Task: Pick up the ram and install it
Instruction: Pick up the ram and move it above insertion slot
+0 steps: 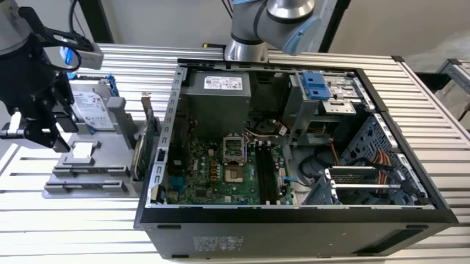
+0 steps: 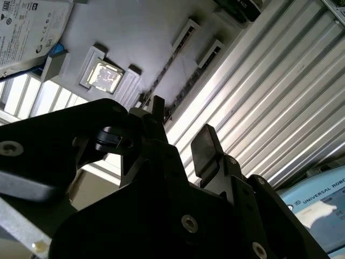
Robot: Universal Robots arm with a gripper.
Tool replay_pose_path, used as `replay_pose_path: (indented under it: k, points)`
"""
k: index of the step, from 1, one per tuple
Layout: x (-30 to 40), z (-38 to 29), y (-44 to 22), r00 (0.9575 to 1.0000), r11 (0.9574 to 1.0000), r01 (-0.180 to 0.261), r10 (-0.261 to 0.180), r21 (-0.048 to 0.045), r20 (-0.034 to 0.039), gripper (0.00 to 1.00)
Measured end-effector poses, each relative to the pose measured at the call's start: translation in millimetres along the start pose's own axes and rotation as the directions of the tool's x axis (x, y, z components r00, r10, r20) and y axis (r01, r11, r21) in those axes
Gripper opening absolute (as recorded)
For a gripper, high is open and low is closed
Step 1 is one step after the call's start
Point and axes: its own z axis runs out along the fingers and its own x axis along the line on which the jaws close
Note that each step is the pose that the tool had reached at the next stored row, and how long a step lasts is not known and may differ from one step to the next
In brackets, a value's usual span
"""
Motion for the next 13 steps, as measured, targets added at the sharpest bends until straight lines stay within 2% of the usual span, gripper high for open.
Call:
replay_pose_path:
  k: [6, 13]
  points:
    - [5.6, 4.9, 0.0, 1.0, 1.0, 0.0, 0.0, -0.0004, 0.0, 1.0]
    - [7.2, 14.7, 0.0, 1.0, 1.0, 0.0, 0.0, -0.0004, 0.0, 1.0]
